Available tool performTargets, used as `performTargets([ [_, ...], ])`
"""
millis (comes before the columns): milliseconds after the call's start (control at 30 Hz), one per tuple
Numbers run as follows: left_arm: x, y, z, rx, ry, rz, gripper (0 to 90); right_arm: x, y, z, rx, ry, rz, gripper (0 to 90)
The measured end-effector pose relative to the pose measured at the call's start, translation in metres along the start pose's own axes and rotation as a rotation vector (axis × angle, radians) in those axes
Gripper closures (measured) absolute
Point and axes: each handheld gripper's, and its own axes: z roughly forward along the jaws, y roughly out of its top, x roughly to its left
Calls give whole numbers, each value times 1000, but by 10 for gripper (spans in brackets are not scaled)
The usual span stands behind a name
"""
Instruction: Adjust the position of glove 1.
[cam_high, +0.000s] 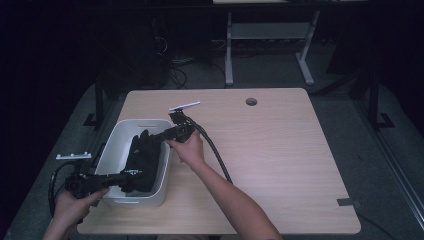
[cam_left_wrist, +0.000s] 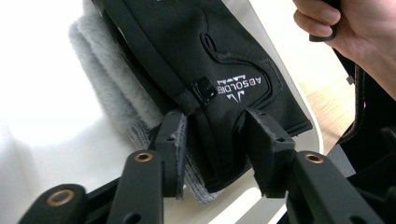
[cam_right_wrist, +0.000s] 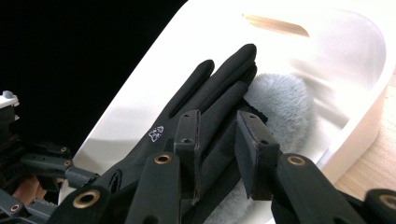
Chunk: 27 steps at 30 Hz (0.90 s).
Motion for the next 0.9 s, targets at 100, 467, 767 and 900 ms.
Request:
performTargets([
  [100, 2, 2, -4, -18, 0, -12, 582, 0, 1, -3, -4, 7, 5, 703],
  [467, -7, 16, -16, -71, -5, 1, 569, 0, 5, -25, -44, 19, -9, 643],
  [767, -20, 23, -12, -74, -25, 25, 557, -1, 6, -49, -73, 30, -11, 599],
  [900, -24, 27, -9, -73, -39, 28, 549, -2, 4, -58, -82, 31, -16, 590],
])
